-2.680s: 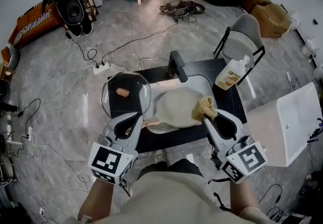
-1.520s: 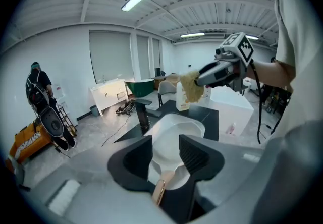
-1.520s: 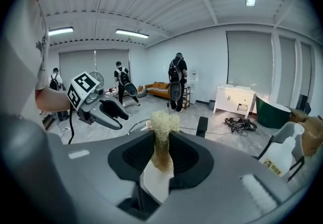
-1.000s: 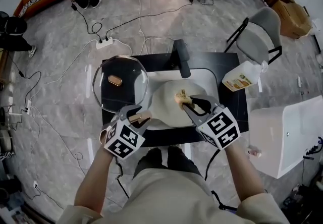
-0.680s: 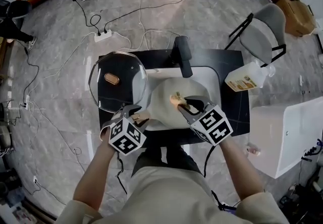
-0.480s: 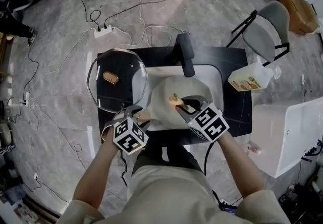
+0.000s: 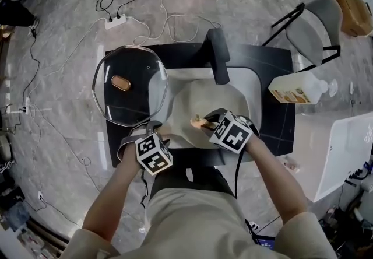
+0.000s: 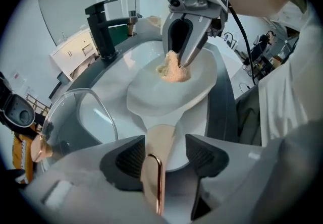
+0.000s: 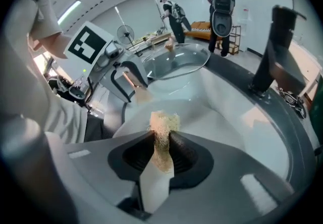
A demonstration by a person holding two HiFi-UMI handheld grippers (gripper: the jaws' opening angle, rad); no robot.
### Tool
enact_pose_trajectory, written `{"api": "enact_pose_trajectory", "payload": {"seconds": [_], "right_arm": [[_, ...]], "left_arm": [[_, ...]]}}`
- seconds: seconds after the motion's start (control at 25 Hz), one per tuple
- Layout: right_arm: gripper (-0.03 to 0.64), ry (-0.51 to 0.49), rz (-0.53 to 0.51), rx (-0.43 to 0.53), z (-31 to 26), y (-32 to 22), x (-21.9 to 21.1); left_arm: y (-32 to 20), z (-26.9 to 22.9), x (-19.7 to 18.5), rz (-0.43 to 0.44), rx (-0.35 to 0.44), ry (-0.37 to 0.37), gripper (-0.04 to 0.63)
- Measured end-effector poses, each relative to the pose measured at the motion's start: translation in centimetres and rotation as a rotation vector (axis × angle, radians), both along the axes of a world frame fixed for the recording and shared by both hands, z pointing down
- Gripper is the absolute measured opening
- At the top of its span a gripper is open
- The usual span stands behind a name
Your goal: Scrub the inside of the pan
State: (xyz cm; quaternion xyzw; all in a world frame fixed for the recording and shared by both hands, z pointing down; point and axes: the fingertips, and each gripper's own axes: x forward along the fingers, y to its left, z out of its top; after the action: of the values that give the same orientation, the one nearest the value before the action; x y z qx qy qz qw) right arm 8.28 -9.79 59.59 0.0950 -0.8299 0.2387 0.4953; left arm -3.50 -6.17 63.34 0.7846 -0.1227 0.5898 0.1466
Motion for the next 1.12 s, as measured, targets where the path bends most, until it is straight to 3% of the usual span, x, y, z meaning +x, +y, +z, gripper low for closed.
{"api": "enact_pose_trajectory", "payload": {"seconds": [0.28, 0.44, 0.8, 1.12], "right_arm": [[0.094, 0.077, -0.299, -0.039, 3.0, 3.1, 0.3], [0.094, 0.100, -0.401, -0.121, 4.2, 4.9, 0.6], [0.094, 0.063, -0.478, -0.302, 5.8, 6.2, -0.1], [0.094, 0.034, -0.492, -0.231, 7.1, 4.1, -2.8]], "left_arm": [[-0.6, 1.3, -0.1, 0.025, -0.004, -0.036, 0.258], [-0.6, 2.4, -0.5, 0.057, -0.017, -0.090, 0.258], [-0.3, 3.8, -0.9, 0.028, -0.055, -0.119, 0.247], [-0.2, 3.8, -0.7, 0.007, -0.103, -0.091, 0.239]]}}
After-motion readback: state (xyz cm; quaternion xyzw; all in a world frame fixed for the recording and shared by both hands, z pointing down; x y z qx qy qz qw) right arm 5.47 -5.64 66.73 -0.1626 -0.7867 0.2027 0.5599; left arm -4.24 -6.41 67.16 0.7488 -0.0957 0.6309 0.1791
